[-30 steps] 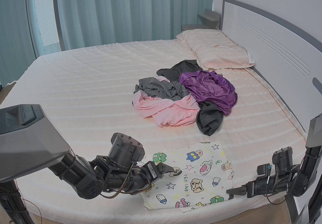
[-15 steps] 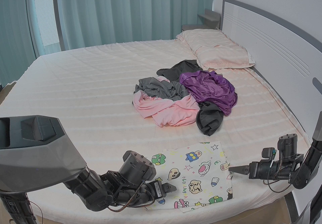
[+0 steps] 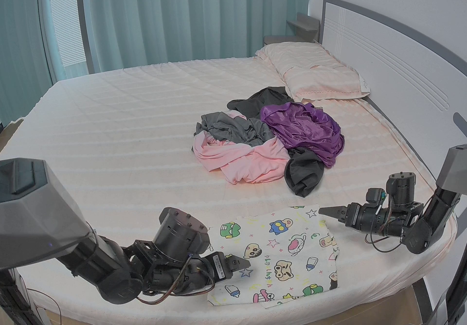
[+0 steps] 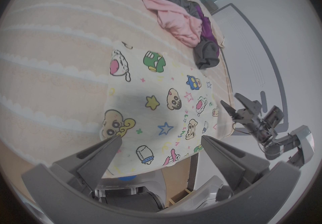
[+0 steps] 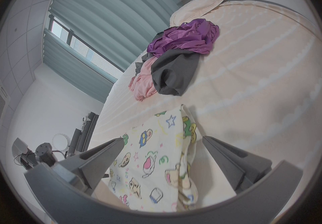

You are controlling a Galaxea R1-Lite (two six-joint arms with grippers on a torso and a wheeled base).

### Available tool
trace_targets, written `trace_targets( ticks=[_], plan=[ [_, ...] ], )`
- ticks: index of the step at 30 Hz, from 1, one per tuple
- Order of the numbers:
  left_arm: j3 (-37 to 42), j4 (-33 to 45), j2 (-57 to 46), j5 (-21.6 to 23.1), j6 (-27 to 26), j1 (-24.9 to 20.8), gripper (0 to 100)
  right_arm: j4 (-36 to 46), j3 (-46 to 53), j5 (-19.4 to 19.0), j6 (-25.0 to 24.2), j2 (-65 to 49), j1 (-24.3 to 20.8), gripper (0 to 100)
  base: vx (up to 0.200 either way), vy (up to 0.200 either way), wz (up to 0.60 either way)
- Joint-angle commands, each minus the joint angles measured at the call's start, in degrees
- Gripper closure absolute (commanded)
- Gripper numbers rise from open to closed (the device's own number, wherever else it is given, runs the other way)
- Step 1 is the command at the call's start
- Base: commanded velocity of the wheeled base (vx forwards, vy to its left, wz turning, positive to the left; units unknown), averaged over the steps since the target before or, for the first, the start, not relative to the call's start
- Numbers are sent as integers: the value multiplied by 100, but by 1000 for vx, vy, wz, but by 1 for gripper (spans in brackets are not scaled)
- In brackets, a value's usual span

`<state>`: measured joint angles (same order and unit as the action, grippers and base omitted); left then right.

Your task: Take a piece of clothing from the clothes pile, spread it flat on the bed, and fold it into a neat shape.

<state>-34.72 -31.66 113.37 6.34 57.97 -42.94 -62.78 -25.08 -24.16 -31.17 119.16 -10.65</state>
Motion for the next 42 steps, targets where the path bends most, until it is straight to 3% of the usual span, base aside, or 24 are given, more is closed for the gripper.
trace_targets(
  ticks=[1,17,18,42],
  plan=[
    [422,-25,-298,52,48,75,0,38,-648,131,-12,705,-183,0,0,0,0],
    [387,-51,106,96,48,22,0,539,-1711,280,-12,1197,-314,0,0,0,0],
    [387,-51,115,96,48,22,0,530,-1720,307,-12,1215,-306,100,0,0,0],
    [369,-51,282,104,48,-4,0,310,-1966,562,-21,1399,-51,100,0,0,0]
  ],
)
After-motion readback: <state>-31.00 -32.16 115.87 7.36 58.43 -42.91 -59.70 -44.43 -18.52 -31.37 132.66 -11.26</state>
